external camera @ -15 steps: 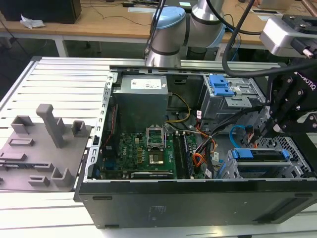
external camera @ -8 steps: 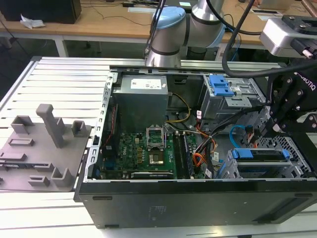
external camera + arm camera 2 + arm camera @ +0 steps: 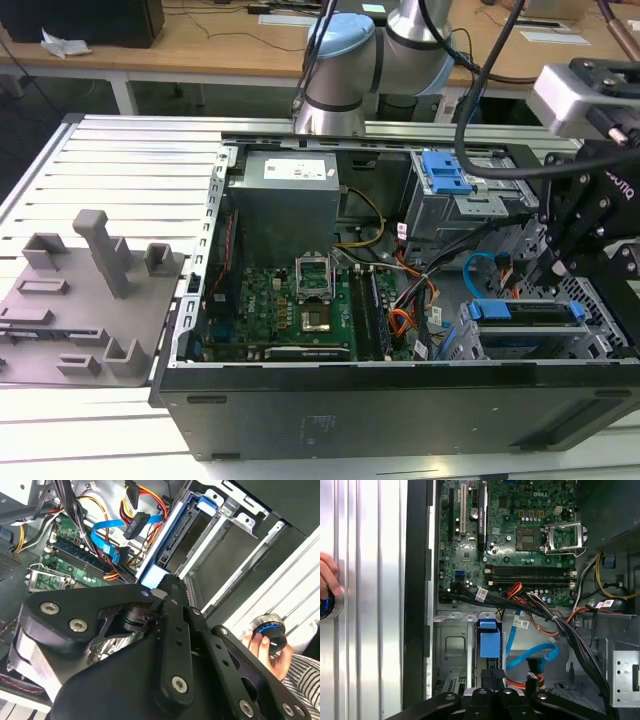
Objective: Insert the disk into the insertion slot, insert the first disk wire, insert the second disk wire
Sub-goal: 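Insert the disk into the insertion slot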
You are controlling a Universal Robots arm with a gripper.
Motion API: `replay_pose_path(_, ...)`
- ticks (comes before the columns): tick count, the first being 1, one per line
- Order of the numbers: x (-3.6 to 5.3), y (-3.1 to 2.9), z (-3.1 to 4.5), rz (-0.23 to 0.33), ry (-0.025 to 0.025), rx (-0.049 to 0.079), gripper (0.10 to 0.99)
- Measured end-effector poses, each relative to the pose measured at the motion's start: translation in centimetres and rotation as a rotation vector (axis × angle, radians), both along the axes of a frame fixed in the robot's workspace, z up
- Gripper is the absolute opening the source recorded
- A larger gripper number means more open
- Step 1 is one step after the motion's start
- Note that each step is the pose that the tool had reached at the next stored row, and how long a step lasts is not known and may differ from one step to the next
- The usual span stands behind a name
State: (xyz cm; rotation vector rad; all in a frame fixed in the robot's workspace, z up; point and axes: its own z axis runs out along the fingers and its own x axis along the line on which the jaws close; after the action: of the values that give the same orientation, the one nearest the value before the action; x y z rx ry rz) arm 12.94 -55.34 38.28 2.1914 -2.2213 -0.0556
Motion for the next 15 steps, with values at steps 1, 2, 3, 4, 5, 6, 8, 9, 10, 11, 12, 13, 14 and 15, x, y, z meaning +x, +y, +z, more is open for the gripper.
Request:
replay_pose_path(1,0.0,0.0,-0.18,0.0,0.0,0.0,0.106)
replay_pose_path(2,0.0,0.0,-0.38,0.0,0.0,0.0,0.106)
replay_pose_path(3,0.01,0.01,-0.72,0.0,0.0,0.0,0.106)
replay_pose_path(4,0.02,0.0,-0.89,0.0,0.0,0.0,0.106)
replay_pose_path(5,0.07,0.0,-1.06,0.0,0.0,0.0,0.106)
replay_pose_path(6,0.18,0.0,-1.41,0.0,0.0002,0.0,0.106)
replay_pose_path(8,0.6,0.0,-2.11,0.0,0.0004,0.0,0.106)
replay_pose_path(9,0.62,0.0,-2.17,0.0,0.0004,0.0,0.106)
replay_pose_path(10,0.62,0.0,-2.17,0.0,0.0004,0.0,0.106)
replay_pose_path(11,0.63,0.0,-2.17,0.0,0.0004,0.0,0.106)
replay_pose_path(12,0.64,0.0,-2.18,0.0,0.0004,0.0,0.106)
replay_pose_path(13,0.64,0.0,-2.19,0.0,0.0004,0.0,0.106)
replay_pose_path(14,0.64,0.0,-2.19,0.0,0.0004,0.0,0.106)
replay_pose_path(15,0.64,0.0,-2.19,0.0,0.0004,0.0,0.106)
